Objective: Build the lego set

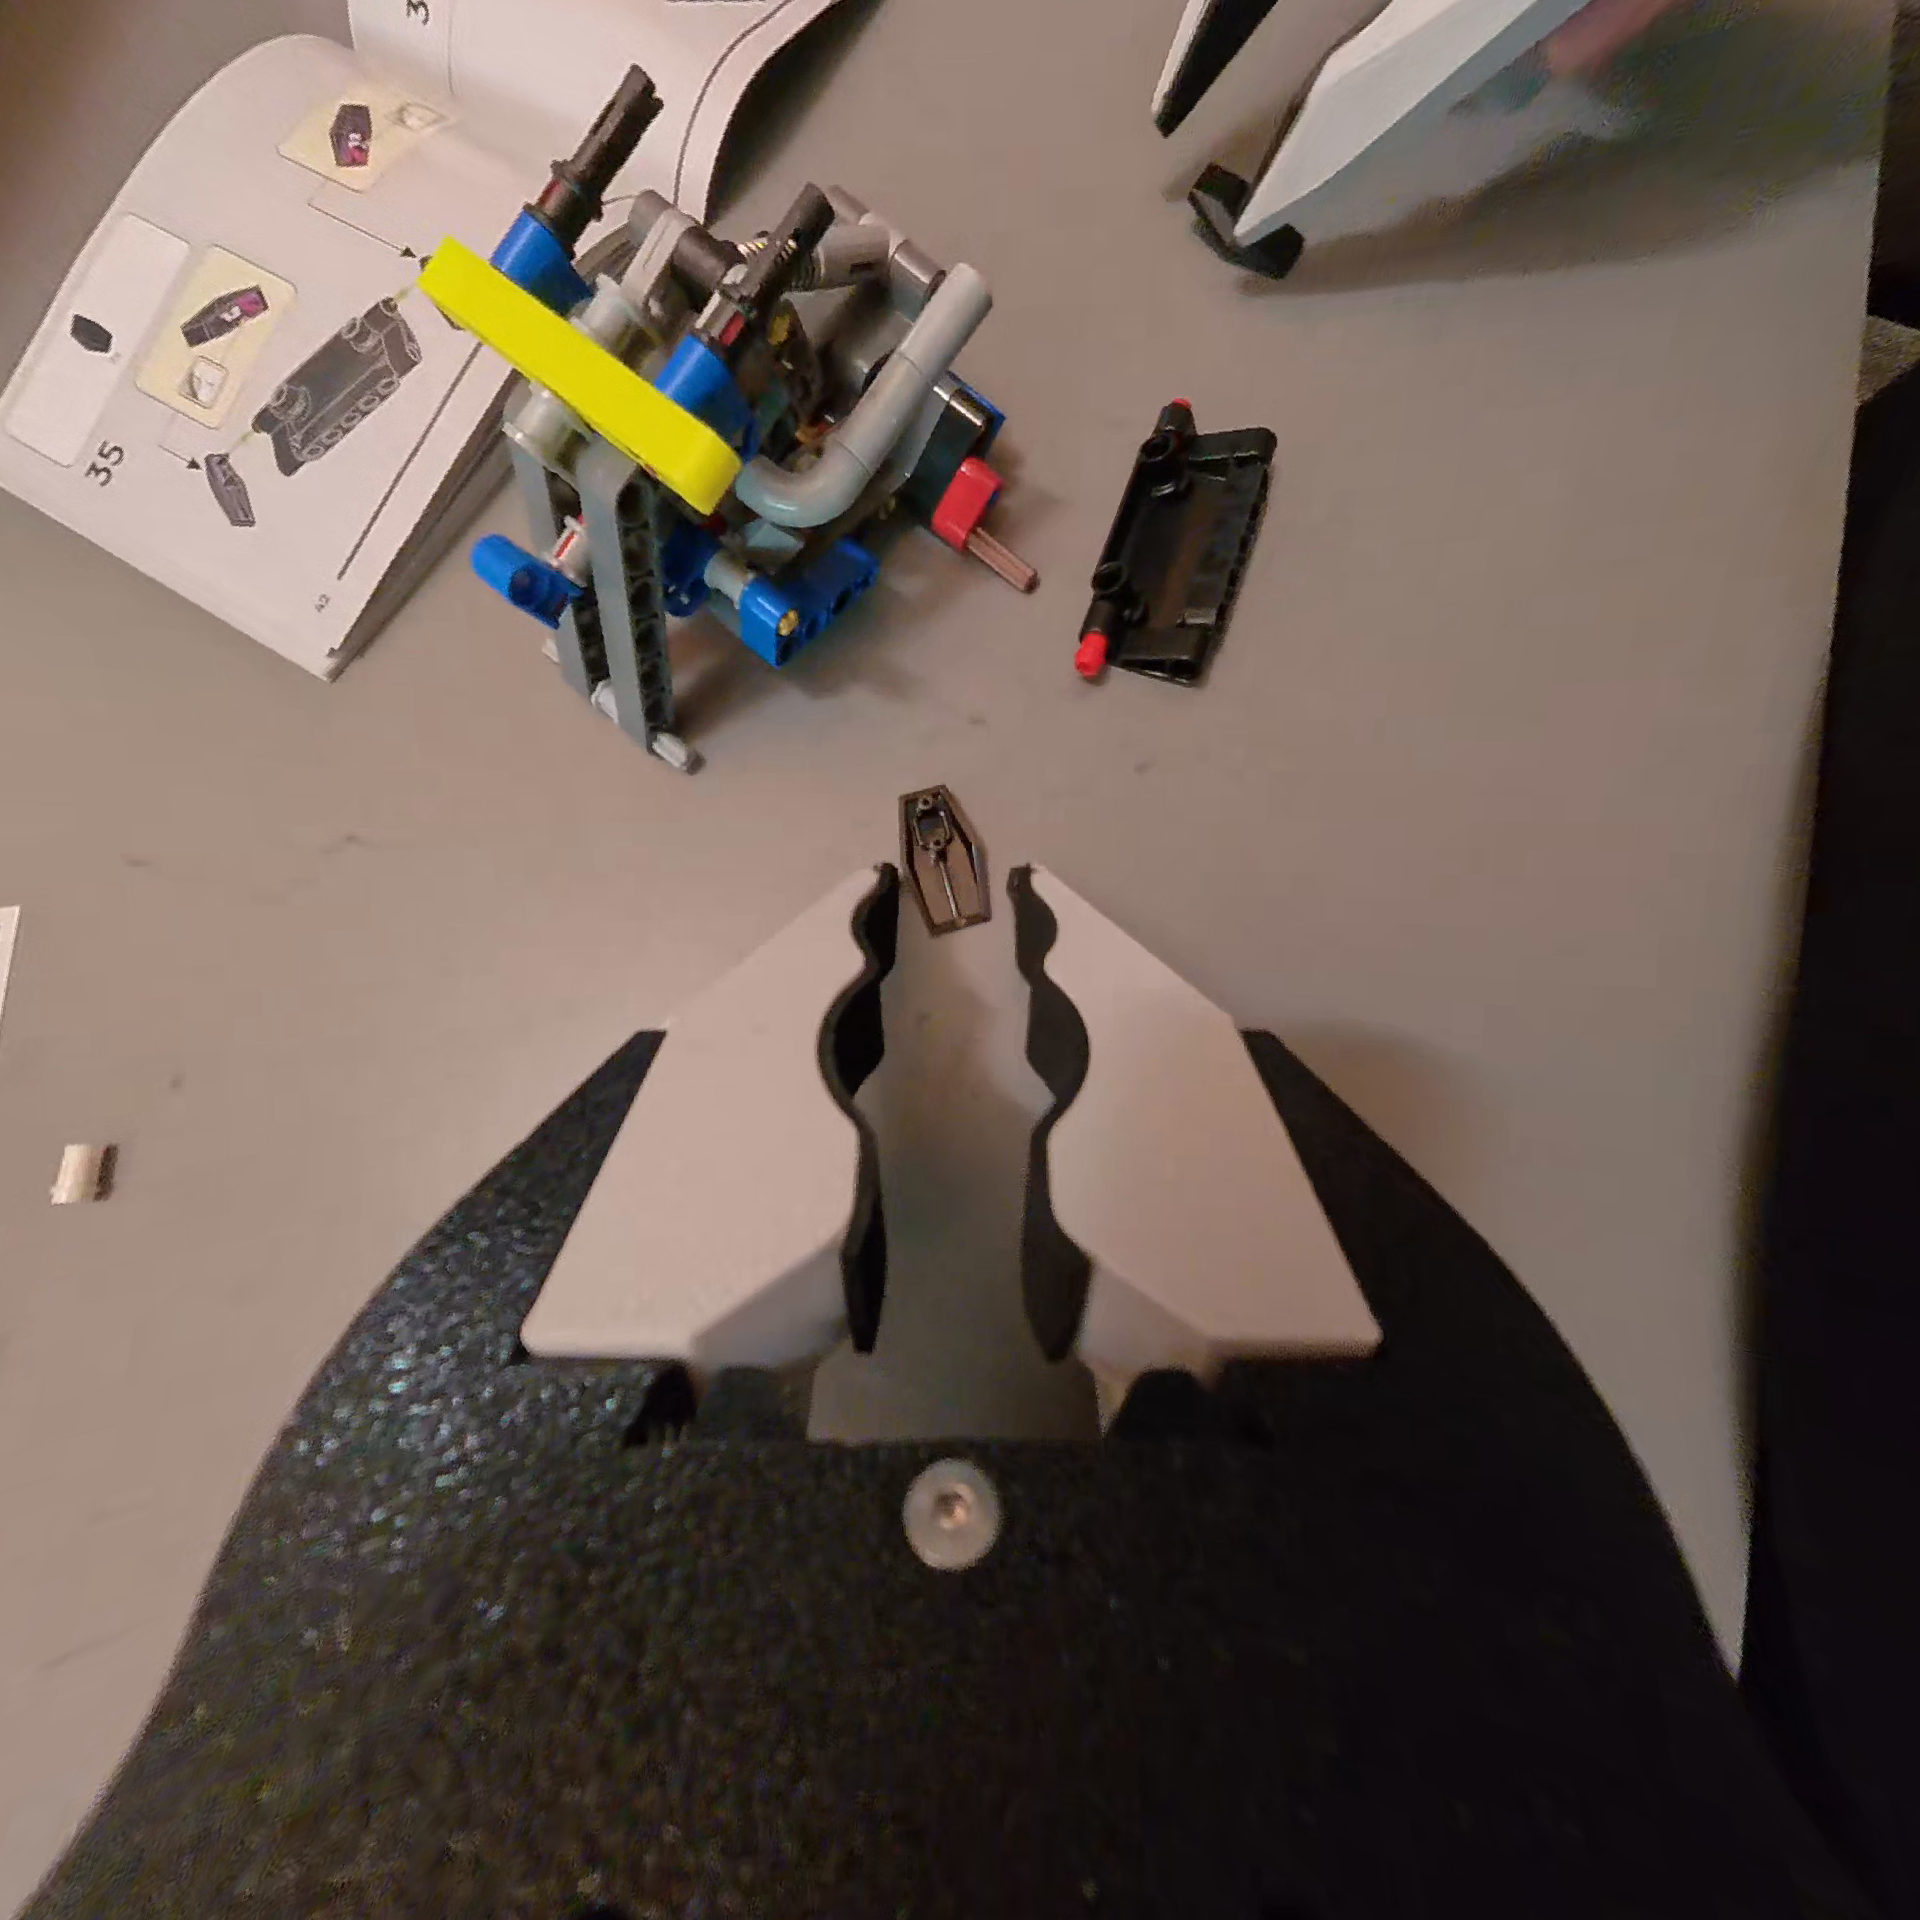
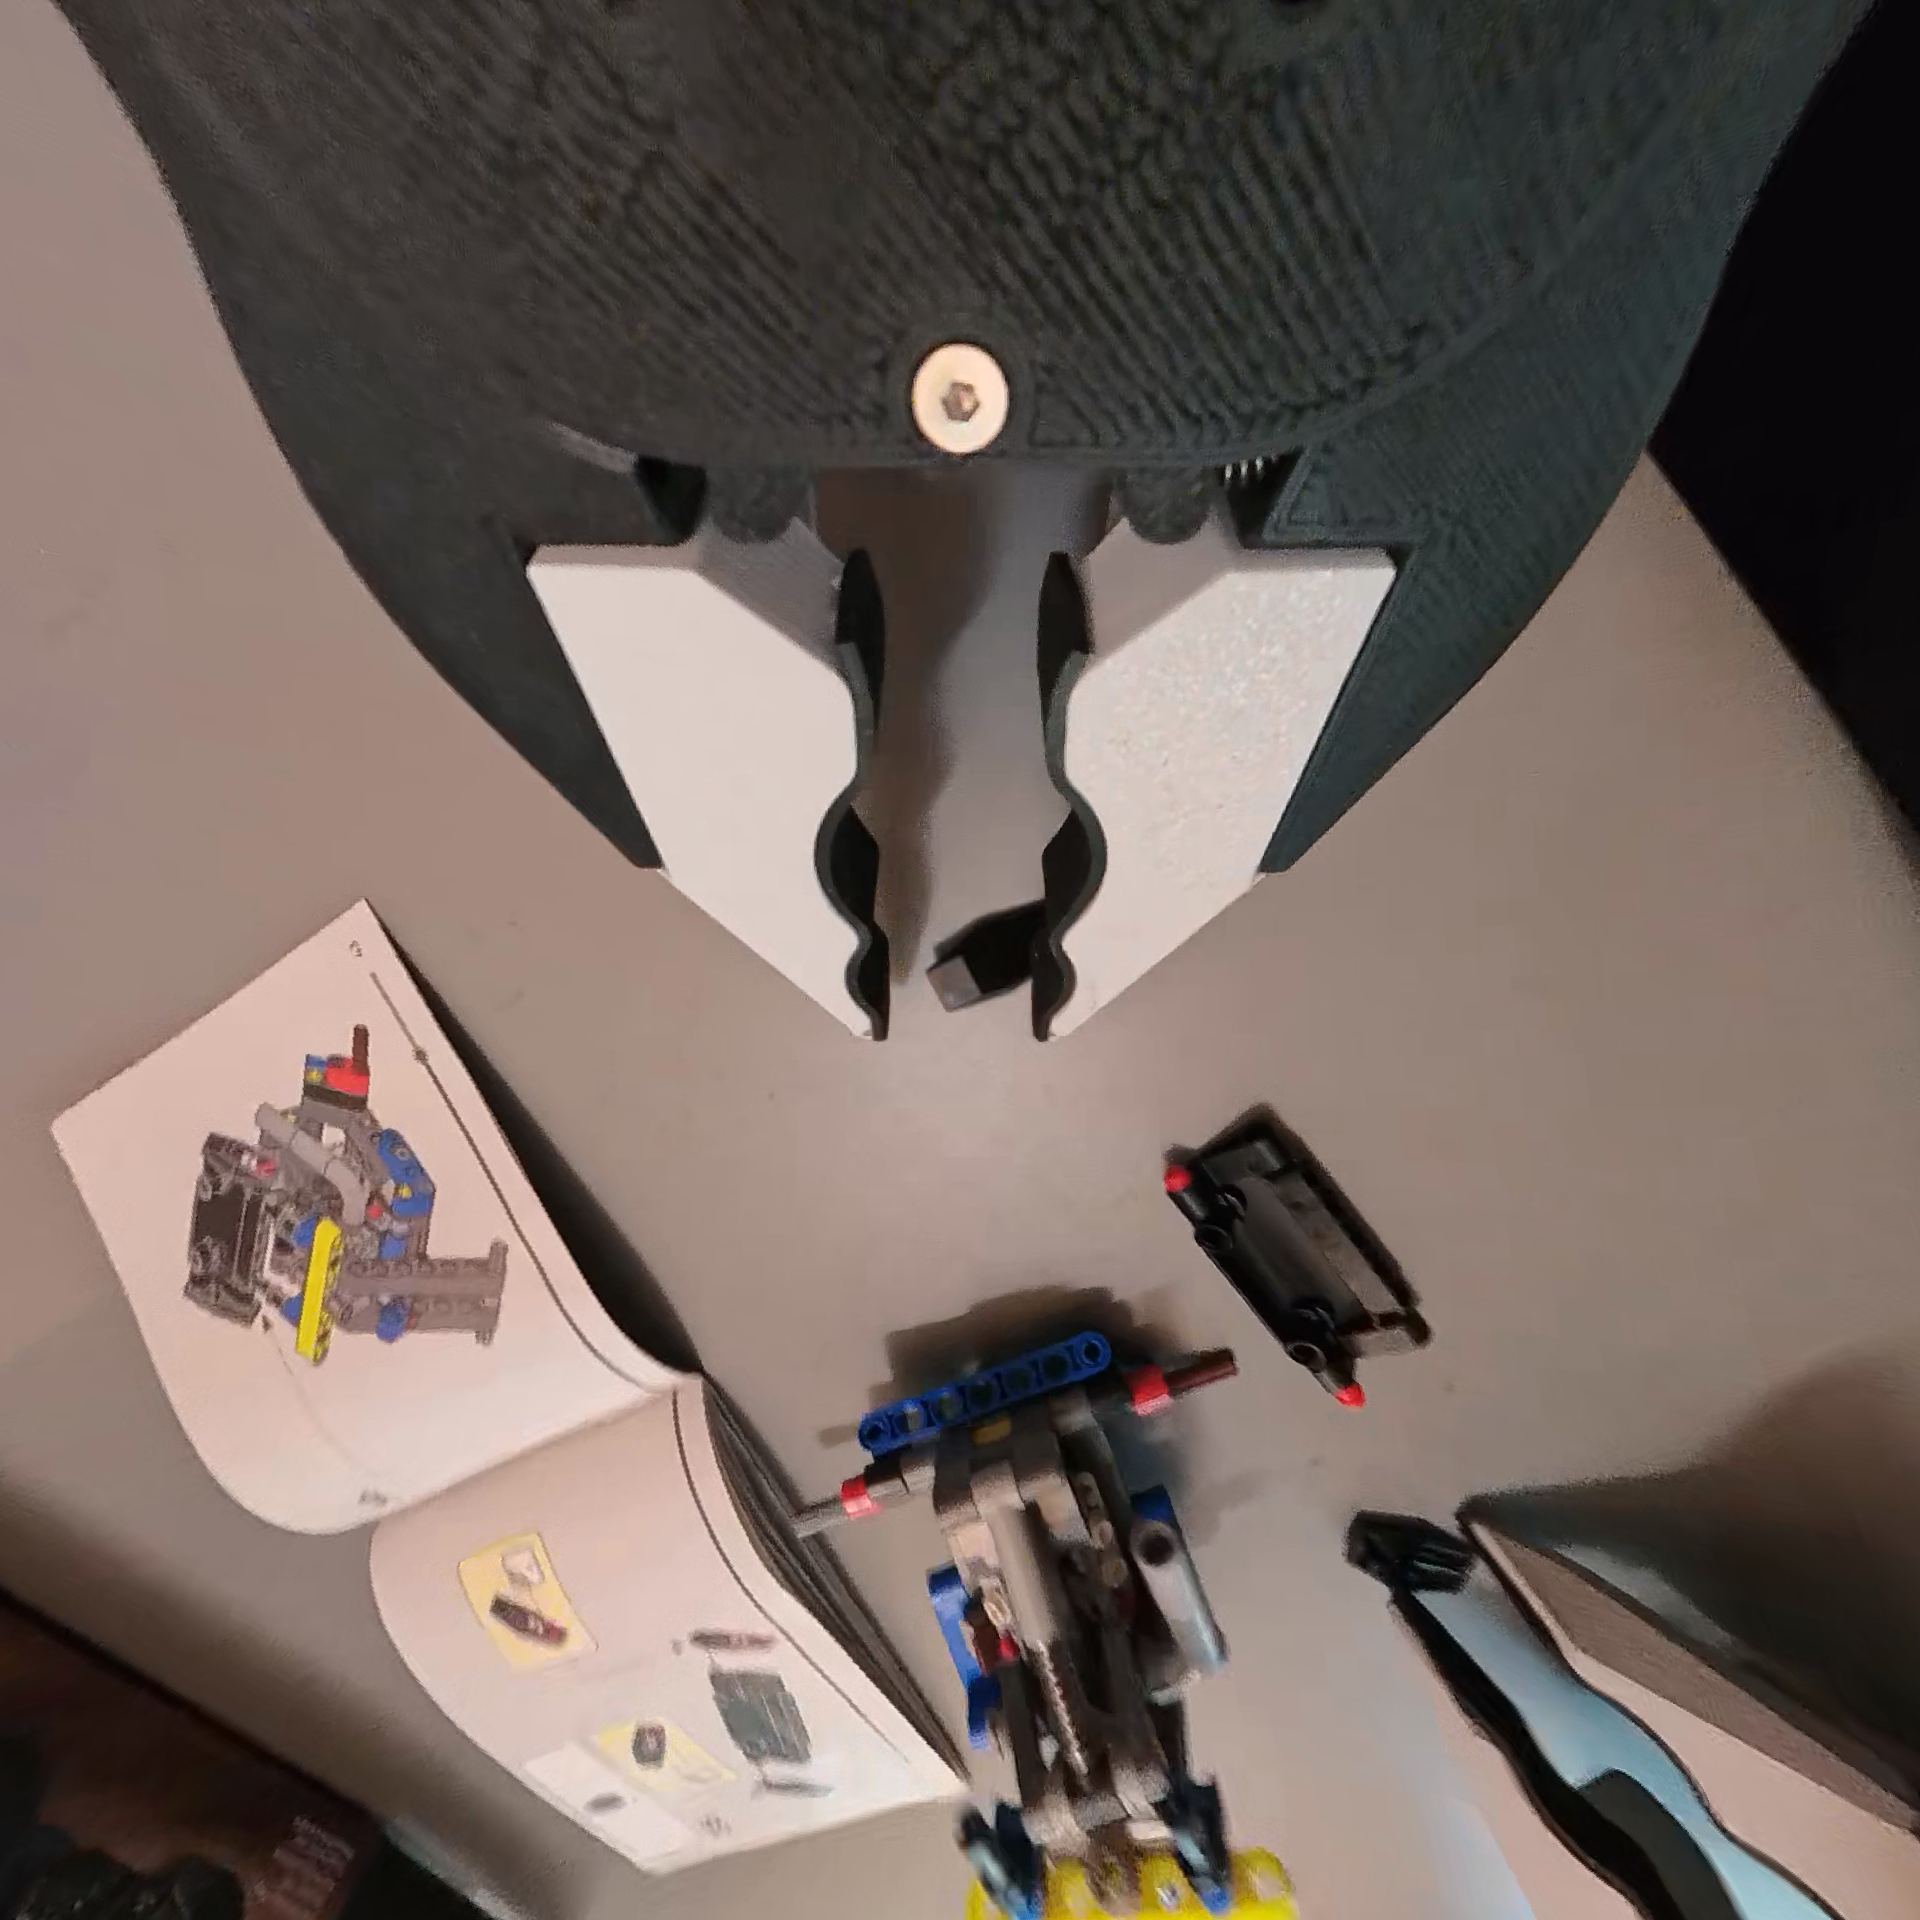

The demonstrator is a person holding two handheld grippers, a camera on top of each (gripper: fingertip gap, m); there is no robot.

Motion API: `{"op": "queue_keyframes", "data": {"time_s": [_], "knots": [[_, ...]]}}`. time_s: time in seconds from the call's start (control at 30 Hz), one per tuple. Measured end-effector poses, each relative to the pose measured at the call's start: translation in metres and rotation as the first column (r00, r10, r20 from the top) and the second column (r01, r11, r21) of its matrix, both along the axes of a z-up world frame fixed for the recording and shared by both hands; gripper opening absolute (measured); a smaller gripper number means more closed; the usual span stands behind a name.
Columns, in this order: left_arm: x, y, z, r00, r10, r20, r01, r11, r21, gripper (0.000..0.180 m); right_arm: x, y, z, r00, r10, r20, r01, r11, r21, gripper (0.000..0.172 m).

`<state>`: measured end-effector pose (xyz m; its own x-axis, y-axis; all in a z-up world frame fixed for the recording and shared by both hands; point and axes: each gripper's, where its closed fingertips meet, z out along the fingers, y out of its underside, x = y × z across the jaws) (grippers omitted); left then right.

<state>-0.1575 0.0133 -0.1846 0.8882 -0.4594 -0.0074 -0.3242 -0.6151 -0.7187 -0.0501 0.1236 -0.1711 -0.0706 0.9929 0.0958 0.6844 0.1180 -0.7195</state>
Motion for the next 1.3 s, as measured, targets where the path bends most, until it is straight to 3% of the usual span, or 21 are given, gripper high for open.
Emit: {"op": "queue_keyframes", "data": {"time_s": [0.23, 0.47, 0.53, 0.63, 0.73, 0.83, 0.93, 1.0, 1.1, 1.2, 1.3], "knots": [[-0.001, -0.002, 0.003, 1.0, -0.01, -0.009, 0.01, 1.0, 0.008, 0.021, -0.021, -0.045, 0.015, 0.97, 0.232, -0.078, -0.228, 0.972, 0.057, 0.024], [0.002, 0.003, 0.0, 1.0, -0.003, -0.025, 0.002, 1.0, -0.019, 0.012, -0.036, -0.059, 0.011, 0.956, 0.29, -0.043, -0.284, 0.953, 0.109, 0.028], [0.0, 0.004, 0.0, 0.996, -0.018, -0.083, 0.018, 1.0, 0.002, 0.012, -0.04, -0.063, 0.014, 0.952, 0.302, -0.049, -0.293, 0.947, 0.135, 0.028], [-0.01, 0.003, 0.006, 0.957, -0.069, -0.282, 0.097, 0.992, 0.086, 0.012, -0.044, -0.068, 0.019, 0.948, 0.31, -0.066, -0.299, 0.944, 0.138, 0.026], [-0.019, -0.001, 0.013, 0.809, -0.139, -0.571, 0.264, 0.954, 0.143, 0.012, -0.042, -0.066, 0.015, 0.959, 0.278, -0.051, -0.27, 0.956, 0.116, 0.025], [-0.018, 0.0, 0.027, 0.558, -0.148, -0.817, 0.454, 0.878, 0.151, 0.013, -0.037, -0.066, 0.017, 0.974, 0.223, -0.042, -0.22, 0.973, 0.064, 0.023], [-0.016, 0.002, 0.024, 0.333, -0.155, -0.93, 0.559, 0.827, 0.062, 0.012, -0.024, -0.038, 0.022, 0.998, 0.05, -0.032, -0.048, 0.996, 0.069, 0.023], [-0.02, 0.007, 0.02, 0.189, -0.15, -0.971, 0.608, 0.794, -0.004, 0.012, -0.022, -0.042, 0.027, 0.996, 0.066, -0.06, -0.066, 0.998, 0.008, 0.025], [-0.018, 0.018, 0.016, 0.11, -0.115, -0.987, 0.684, 0.73, -0.009, 0.012, -0.037, -0.06, 0.03, 0.992, 0.088, -0.093, -0.093, 0.994, -0.05, 0.024], [-0.004, 0.029, 0.04, 0.01, 0.076, -0.997, 0.783, 0.619, 0.055, 0.012, -0.058, -0.071, 0.032, 0.982, 0.132, -0.136, -0.128, 0.991, 0.039, 0.026], [0.015, 0.031, 0.065, 0.028, 0.197, -0.98, 0.852, 0.508, 0.126, 0.012, -0.075, -0.084, 0.048, 0.948, 0.189, -0.258, -0.173, 0.981, 0.086, 0.028]]}}
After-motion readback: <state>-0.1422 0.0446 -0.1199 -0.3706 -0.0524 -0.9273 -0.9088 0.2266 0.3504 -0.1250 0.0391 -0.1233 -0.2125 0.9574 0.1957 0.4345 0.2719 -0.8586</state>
